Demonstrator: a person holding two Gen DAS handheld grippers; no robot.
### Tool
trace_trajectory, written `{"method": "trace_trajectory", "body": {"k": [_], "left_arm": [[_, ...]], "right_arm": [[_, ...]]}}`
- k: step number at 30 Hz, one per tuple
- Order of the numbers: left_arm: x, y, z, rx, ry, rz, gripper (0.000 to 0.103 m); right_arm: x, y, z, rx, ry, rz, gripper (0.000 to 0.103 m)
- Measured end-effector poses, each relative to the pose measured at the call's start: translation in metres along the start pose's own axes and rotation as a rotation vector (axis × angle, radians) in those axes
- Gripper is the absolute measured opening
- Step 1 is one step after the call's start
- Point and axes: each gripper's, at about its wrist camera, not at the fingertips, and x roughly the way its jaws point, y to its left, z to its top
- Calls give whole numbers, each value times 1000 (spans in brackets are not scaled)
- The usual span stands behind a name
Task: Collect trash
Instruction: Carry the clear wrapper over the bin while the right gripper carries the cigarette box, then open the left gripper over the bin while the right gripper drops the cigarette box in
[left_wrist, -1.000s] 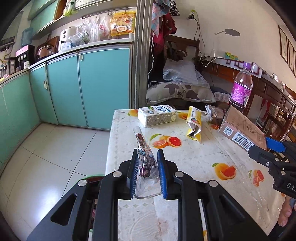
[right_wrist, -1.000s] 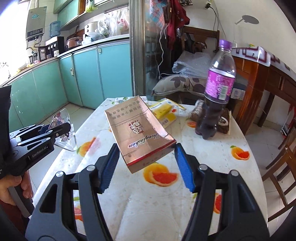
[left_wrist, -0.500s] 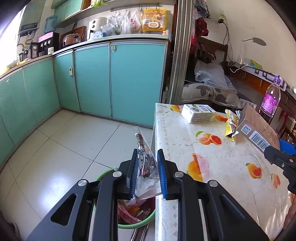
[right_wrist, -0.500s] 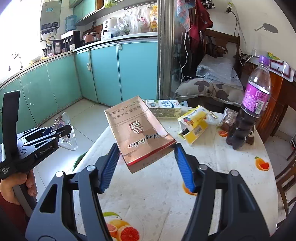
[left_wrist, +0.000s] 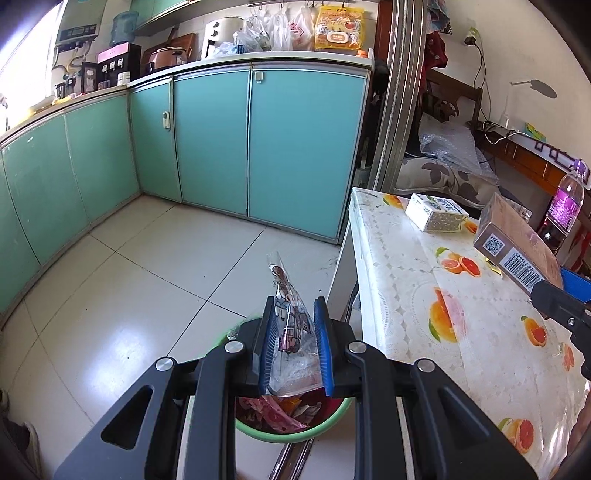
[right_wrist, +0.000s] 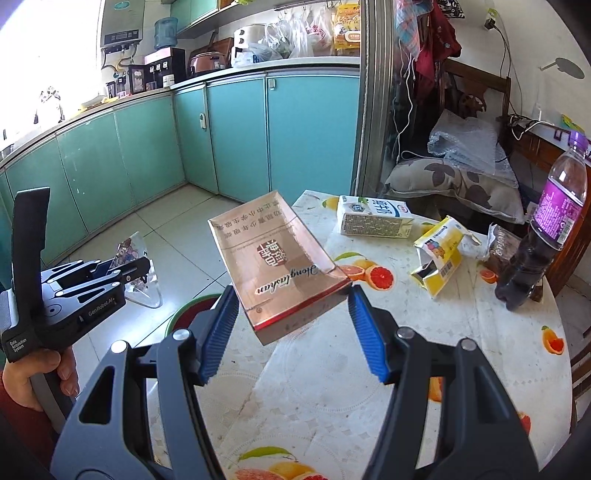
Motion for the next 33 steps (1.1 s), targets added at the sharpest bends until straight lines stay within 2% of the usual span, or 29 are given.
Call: {"method": "trace_trajectory", "body": {"k": [7,11,21,33], "left_arm": [[11,7,-5,-26,41,-9,18],[20,12,-9,-48,77,-19,18],[46,20,-25,-83,177,-26,18],[68,27,-30,-119,235,-34,18]], "right_arm": [[11,13,8,-39,13,19,60],[20,20,17,-55,36,61,60],[63,38,34,-67,143,182,60],[106,52,39,-43,243,253,60]]}}
